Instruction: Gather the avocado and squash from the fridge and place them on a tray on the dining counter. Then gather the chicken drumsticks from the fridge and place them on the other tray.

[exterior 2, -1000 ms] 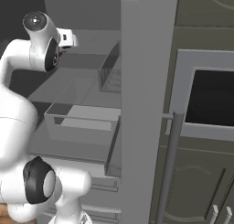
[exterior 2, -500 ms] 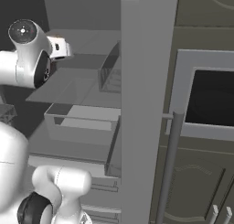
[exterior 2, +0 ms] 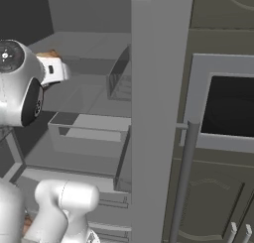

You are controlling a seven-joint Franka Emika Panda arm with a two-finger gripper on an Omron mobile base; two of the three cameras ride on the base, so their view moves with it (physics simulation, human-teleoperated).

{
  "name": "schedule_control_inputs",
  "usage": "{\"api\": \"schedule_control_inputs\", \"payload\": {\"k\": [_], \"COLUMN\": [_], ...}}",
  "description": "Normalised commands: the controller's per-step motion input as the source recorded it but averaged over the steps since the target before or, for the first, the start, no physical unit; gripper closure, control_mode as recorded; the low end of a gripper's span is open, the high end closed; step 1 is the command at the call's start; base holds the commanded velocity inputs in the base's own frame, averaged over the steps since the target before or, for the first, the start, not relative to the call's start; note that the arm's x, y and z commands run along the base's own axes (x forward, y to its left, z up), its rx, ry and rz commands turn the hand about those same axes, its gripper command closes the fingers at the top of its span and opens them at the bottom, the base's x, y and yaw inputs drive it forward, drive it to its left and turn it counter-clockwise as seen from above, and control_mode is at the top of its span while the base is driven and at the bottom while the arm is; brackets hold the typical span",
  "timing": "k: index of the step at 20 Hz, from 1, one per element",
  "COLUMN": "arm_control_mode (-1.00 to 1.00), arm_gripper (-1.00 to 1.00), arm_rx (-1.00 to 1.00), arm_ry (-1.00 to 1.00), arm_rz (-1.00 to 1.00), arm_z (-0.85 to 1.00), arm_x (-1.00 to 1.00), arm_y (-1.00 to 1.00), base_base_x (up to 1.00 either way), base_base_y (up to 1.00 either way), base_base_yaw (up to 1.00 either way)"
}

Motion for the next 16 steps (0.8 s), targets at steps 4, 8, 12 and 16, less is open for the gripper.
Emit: {"api": "schedule_control_inputs", "payload": {"k": [4, 8, 12, 16], "arm_control_mode": [-1.0, -1.0, -1.0, -1.0], "arm_gripper": [1.0, 1.0, 1.0, 1.0], "arm_rx": [-0.01, -0.01, -0.01, -0.01], "arm_ry": [0.06, 0.03, 0.0, 0.0], "arm_rz": [0.01, 0.0, 0.0, 0.0], "arm_z": [-0.12, -0.15, -0.17, -0.06], "arm_x": [-0.77, -0.77, -0.68, -0.27], "arm_y": [0.0, 0.0, 0.0, 0.0], "base_base_x": [0.0, 0.0, 0.0, 0.0], "base_base_y": [0.0, 0.0, 0.0, 0.0], "base_base_yaw": [0.0, 0.0, 0.0, 0.0]}}
